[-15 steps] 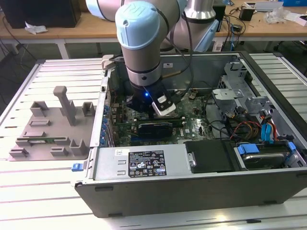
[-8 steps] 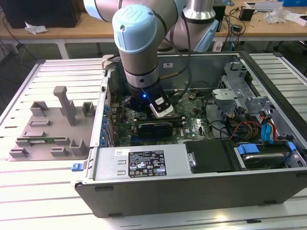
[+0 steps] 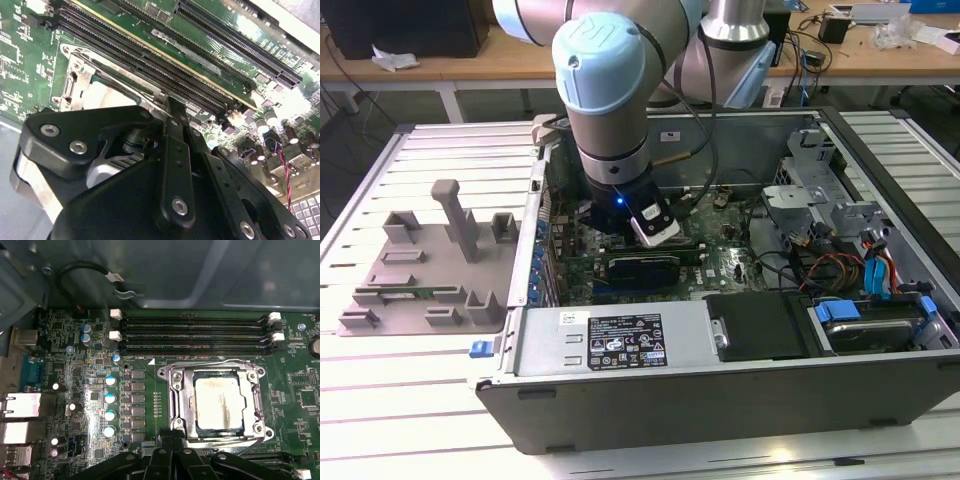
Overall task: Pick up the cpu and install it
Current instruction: 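Install the second cpu locking lever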
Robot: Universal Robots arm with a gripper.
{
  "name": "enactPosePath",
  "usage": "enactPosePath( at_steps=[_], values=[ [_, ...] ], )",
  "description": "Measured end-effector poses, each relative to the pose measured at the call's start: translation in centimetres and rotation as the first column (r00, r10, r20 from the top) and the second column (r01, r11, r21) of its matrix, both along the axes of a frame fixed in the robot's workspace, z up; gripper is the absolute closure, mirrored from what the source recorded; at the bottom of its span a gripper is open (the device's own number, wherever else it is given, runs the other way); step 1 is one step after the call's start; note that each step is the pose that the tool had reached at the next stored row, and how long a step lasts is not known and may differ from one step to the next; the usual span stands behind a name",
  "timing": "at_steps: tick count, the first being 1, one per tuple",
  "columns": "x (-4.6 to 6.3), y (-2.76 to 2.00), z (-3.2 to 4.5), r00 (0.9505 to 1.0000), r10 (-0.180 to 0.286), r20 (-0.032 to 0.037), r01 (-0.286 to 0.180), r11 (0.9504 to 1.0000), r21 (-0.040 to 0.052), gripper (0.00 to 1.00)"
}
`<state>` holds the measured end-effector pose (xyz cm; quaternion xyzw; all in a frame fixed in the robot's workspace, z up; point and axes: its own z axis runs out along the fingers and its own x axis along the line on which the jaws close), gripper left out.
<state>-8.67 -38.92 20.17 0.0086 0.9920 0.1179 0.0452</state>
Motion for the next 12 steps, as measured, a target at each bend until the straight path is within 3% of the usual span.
enactPosePath(
  at_steps=[2,5,12],
  values=[
    [0.0,0.0,0.3,1.0,0.0,-0.0001,0.0,1.0,0.0,0.89],
    [0.0,0.01,1.63,1.0,0.0,0.0,0.0,1.0,-0.0011,0.89],
    [0.0,0.13,3.16,1.0,0.0,0.0,0.0,1.0,-0.0067,0.89]
  ],
)
